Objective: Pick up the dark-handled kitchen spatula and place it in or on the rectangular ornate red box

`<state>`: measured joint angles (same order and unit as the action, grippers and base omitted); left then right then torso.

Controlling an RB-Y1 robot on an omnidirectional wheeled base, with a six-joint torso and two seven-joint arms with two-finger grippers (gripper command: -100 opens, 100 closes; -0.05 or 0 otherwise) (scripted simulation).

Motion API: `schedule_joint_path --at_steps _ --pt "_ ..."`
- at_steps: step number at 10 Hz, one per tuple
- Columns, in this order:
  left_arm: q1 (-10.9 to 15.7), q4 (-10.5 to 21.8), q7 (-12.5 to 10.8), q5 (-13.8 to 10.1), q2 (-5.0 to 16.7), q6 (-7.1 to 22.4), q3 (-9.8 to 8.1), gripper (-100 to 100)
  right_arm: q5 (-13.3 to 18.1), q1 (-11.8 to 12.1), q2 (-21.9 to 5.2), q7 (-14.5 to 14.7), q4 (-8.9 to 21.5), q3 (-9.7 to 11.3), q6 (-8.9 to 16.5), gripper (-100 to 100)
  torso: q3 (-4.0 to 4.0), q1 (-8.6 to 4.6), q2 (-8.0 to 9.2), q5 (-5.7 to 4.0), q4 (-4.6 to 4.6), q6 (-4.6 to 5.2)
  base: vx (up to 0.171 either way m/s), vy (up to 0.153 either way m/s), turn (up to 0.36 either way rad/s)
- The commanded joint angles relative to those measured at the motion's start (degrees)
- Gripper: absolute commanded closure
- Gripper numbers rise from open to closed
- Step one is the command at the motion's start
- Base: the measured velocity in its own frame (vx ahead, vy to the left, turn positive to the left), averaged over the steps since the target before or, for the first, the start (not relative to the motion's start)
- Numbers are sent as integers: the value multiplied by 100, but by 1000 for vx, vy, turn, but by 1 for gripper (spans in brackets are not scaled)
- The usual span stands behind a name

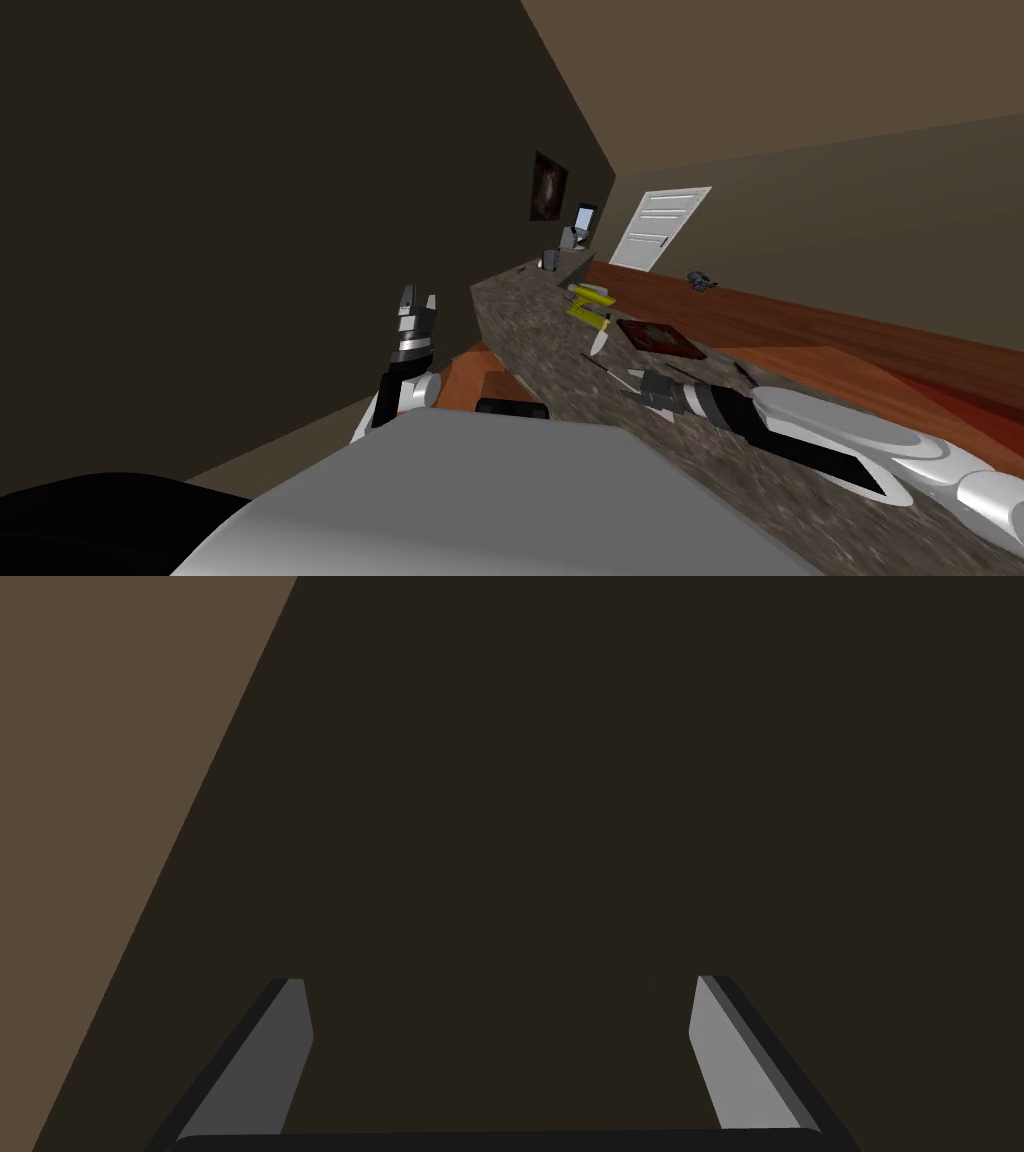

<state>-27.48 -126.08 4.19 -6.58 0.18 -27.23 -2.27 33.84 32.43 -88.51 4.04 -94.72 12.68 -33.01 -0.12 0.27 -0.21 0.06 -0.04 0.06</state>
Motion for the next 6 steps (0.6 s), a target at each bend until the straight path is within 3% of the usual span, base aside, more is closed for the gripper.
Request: schedule_joint_path --at_steps 1,2,4,6 --pt "0 0 0 0 0 0 0 0 123 133 -277 66 206 148 -25 -100 0 0 0 0 0 0 51 59 89" --pt "0 0 0 0 0 0 0 0 123 133 -277 66 206 148 -25 -100 1 -2 2 0 0 2 29 33 36" --pt "0 0 0 0 0 0 0 0 210 379 -561 170 415 246 -85 -100 5 -9 8 -2 2 1 42 47 102" --pt "0 0 0 0 0 0 -1 0 210 379 -561 170 415 246 -85 -100 3 -7 6 -3 2 3 26 28 8"
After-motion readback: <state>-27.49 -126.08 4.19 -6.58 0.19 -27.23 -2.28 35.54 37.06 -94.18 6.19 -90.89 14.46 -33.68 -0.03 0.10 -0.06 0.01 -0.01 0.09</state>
